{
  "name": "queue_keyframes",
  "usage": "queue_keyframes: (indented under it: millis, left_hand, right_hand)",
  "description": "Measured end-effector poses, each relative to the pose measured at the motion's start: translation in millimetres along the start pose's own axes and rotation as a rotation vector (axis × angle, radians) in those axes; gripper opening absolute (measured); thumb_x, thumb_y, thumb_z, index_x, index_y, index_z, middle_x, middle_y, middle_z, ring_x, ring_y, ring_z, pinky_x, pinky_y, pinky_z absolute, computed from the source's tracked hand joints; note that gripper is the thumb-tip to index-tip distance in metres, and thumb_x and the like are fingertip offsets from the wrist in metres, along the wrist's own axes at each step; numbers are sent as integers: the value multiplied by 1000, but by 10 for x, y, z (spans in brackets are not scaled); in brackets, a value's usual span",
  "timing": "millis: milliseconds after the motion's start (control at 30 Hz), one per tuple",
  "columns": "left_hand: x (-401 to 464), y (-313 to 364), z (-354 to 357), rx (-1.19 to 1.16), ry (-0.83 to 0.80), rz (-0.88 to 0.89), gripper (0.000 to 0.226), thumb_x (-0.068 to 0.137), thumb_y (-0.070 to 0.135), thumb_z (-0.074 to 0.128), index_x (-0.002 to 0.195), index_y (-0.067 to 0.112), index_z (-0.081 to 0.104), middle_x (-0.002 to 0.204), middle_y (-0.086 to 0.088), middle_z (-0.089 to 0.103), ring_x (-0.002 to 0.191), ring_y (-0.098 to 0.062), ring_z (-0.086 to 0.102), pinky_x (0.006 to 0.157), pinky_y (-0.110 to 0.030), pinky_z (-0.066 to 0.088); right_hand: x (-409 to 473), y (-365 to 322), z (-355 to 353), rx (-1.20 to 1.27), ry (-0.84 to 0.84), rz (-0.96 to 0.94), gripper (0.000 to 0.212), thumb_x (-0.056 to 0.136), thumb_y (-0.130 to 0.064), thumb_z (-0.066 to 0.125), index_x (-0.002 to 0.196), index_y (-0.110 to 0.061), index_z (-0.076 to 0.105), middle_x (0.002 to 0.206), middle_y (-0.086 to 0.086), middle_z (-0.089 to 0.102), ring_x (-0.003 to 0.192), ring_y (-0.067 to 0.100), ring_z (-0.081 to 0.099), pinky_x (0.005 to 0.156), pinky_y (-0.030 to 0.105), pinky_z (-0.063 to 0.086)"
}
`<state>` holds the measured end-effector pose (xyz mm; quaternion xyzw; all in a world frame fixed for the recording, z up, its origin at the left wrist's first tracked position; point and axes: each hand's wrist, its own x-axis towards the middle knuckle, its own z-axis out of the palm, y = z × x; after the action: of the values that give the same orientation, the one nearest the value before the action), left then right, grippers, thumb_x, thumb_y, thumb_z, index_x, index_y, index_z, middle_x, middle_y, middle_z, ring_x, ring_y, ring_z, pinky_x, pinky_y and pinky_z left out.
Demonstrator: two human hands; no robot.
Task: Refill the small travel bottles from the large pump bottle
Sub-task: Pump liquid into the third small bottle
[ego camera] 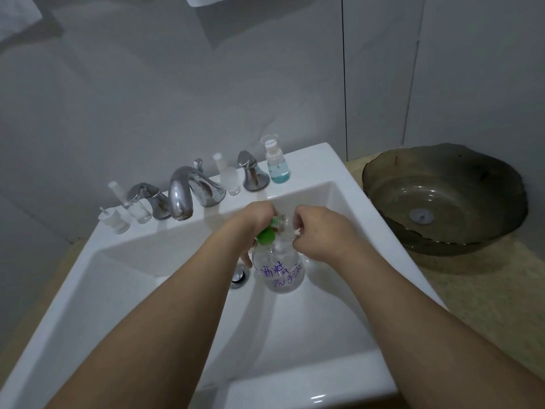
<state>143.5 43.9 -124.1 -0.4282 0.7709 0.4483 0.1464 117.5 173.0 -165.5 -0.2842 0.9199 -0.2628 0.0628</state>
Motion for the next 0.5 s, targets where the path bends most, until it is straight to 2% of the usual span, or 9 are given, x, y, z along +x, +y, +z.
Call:
queue_keyframes:
  millis: [167, 233, 333, 400, 500]
  left_hand:
    - [-36, -25, 1, -39, 11, 20, 18, 87, 27, 45, 86, 13, 56, 115, -16, 58, 113, -41, 52, 92, -71, 37]
    - [-49, -23, -14, -71, 11, 58, 21, 88, 32, 45, 89, 14, 56, 106, -13, 60, 106, -36, 55, 93, -64, 39]
    - [-127, 13, -76, -147, -34, 113, 21, 84, 33, 46, 96, 18, 57, 93, -8, 61, 85, -29, 55, 89, -52, 41]
    - [-162, 47, -96, -142, -54, 134, 26, 84, 33, 45, 101, 19, 59, 96, -7, 63, 89, -30, 56, 95, -57, 37]
    - [-186, 41, -118, -102, -28, 124, 28, 88, 34, 44, 107, 18, 56, 104, -8, 62, 104, -33, 55, 97, -63, 33]
  right_hand:
    - [9, -12, 18, -13, 19, -5, 23, 72, -18, 61, 91, -28, 52, 97, -6, 62, 92, 20, 57, 71, 28, 40]
    - [-2, -20, 6, -1, 32, -14, 21, 73, -19, 60, 89, -28, 51, 95, -7, 62, 91, 20, 57, 70, 28, 40]
    - [-25, -49, -29, 33, 74, -21, 20, 74, -19, 61, 88, -28, 49, 91, -8, 59, 88, 18, 56, 70, 28, 41]
    - [-35, -47, -39, 47, 89, -22, 20, 74, -18, 61, 88, -27, 50, 91, -8, 59, 86, 19, 56, 70, 28, 43]
    - [-52, -63, -52, 51, 83, -18, 20, 75, -18, 61, 89, -27, 50, 91, -8, 59, 84, 17, 53, 72, 29, 45]
